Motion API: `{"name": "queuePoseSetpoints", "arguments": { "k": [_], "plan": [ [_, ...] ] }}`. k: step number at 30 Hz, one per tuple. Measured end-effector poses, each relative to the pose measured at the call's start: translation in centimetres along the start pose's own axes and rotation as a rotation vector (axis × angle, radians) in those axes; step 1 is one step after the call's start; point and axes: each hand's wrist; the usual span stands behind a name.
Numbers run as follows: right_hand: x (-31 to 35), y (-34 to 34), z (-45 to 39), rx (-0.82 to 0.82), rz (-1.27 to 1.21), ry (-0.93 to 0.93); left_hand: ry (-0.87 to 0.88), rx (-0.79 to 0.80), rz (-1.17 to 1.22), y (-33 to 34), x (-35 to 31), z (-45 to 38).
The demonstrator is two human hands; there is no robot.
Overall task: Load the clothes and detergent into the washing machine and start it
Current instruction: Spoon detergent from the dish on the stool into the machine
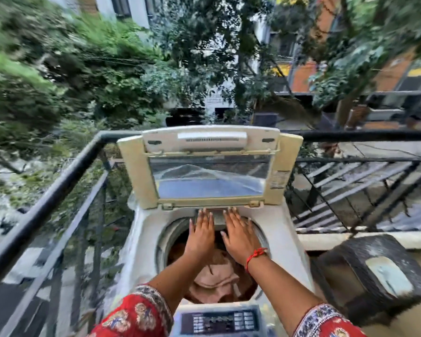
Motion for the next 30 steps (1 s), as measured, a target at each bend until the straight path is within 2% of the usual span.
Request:
{"name": "queuePoseSetpoints", "arguments": {
  "k": [5,11,23,30],
  "plan": [
    [1.9,3.7,-1.3,0.262,0.131,0.031,0.005,0.139,-0.061,4.8,3.5,0.9],
    [1.2,4.9,-2.7,0.434,0.144,0.094,0.026,0.236,-0.007,6.4,3.5,-0.9],
    [0.2,4.9,-5.7,0.551,0.044,0.097,0.042,0.314,0.133,6.2,3.3,-4.9],
    [0.0,6.2,-6.7,0.482,0.031,0.094,0.054,0.21,0.187,6.4,4.5,-6.8]
  ]
}}
Point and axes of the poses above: each hand's wrist, its own z-axis away from the middle knuckle, its own y-axis out of the palm, x = y × z, and after that the axes turned 15 degrees about x, right-handed
